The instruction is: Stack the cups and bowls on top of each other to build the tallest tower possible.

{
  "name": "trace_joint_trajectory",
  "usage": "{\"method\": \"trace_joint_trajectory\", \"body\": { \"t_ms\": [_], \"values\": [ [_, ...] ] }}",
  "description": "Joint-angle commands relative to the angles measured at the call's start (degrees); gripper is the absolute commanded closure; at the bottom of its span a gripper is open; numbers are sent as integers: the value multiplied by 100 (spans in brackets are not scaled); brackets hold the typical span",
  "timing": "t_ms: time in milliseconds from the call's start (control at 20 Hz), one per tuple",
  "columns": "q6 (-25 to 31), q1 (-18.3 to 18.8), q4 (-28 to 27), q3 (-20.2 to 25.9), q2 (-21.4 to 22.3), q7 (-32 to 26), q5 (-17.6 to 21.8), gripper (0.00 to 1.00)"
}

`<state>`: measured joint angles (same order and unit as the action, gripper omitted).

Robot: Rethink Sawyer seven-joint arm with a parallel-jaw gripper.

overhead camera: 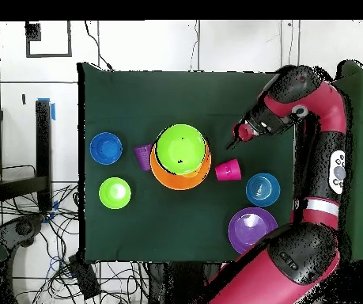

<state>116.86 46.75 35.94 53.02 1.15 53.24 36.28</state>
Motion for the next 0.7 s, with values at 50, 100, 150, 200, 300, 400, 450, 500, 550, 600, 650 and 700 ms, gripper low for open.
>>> {"method": "trace_joint_trajectory", "body": {
  "t_ms": [50, 100, 150, 200, 300, 400, 450, 500, 550, 600, 650, 700],
  "values": [
    [-498, -52, 53, -236, -50, -1639, 334, 0],
    [-511, -42, 73, -253, -9, -1642, 352, 0],
    [-494, -39, 68, -255, 14, -1643, 357, 0],
    [-438, -41, 29, -260, 50, -1678, 399, 0],
    [-336, -39, -65, -270, 106, -1773, 493, 0],
    [-334, -24, -112, -297, 130, -1828, 577, 0],
    [-365, -16, -119, -312, 134, -1836, 608, 0],
    [-434, -19, -137, -364, 146, -1810, 694, 0],
    [-483, -17, -149, -384, 144, -1817, 741, 0],
    [-547, -15, -172, -398, 132, -1787, 776, 0],
    [-610, -12, -194, -411, 119, -1757, 811, 0],
    [-695, -3, -228, -420, 108, -1741, 850, 0]
  ]
}}
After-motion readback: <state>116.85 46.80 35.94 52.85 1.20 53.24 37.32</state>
